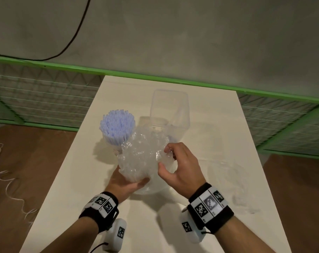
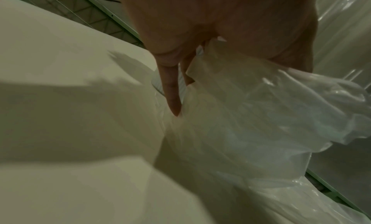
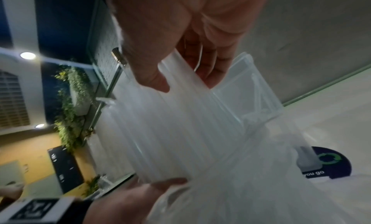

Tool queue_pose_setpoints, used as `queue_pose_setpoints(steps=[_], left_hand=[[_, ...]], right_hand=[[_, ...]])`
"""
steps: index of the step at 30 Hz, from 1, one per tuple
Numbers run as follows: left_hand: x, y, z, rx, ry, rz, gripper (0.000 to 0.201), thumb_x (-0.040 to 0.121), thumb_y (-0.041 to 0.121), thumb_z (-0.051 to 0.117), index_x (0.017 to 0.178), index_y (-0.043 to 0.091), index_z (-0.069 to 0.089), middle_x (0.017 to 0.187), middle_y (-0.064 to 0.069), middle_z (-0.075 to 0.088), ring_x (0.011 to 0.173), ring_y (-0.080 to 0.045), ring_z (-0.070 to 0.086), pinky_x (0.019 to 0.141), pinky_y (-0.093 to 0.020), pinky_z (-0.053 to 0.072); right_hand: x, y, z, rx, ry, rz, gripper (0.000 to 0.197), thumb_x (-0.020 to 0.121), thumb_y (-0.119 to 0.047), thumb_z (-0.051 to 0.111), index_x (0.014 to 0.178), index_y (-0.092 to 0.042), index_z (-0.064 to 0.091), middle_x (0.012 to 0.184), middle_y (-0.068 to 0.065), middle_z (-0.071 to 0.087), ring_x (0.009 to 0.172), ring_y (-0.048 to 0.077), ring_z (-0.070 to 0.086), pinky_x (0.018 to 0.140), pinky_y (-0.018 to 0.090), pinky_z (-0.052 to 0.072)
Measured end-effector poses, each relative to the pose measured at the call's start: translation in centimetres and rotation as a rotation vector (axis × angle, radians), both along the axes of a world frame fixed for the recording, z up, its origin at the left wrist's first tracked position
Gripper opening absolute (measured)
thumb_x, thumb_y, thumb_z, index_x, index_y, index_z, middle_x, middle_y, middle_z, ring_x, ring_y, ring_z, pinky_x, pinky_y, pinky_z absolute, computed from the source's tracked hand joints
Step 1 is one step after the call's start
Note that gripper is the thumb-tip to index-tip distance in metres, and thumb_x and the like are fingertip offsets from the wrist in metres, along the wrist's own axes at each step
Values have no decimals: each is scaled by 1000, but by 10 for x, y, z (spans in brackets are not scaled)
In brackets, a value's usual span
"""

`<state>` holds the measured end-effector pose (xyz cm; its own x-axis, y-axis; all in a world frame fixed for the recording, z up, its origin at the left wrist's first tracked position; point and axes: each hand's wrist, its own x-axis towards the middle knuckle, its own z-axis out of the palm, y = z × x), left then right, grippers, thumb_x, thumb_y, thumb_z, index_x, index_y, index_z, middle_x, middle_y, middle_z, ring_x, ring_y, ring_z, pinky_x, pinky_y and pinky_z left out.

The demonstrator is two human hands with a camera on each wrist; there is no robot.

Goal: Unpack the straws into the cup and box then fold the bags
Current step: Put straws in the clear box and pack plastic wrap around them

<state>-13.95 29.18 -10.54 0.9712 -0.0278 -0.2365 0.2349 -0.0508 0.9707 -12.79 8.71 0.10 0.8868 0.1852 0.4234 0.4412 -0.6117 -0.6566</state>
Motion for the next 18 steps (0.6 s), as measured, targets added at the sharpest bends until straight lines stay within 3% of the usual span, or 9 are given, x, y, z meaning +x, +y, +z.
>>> queue_pose_setpoints(steps=[9,14,18], left_hand=[[-5,-5,2,-47,12,55,95,50,35,96,134,17,54,121,0,72,114,-14,68,100,-32,51],[-3,-5,1,-31,21,50,81,56,20,97,128,14,59,113,4,75,107,-9,70,91,-17,54],[-4,-4,-1,-43,26,64,91,49,40,98,127,13,61,114,0,75,108,-15,71,96,-30,54]], right_hand=[[2,13,-5,-2,-103,6,37,74,-6,69,110,-9,60,96,3,58,87,13,57,80,14,44],[10,13,-8,-11,-137,-7,16,79,-5,65,94,-5,60,89,5,54,80,17,53,77,17,42],[11,15,-15,-23,-89,-12,16,86,-13,61,94,-13,47,90,5,53,80,19,50,77,15,36]])
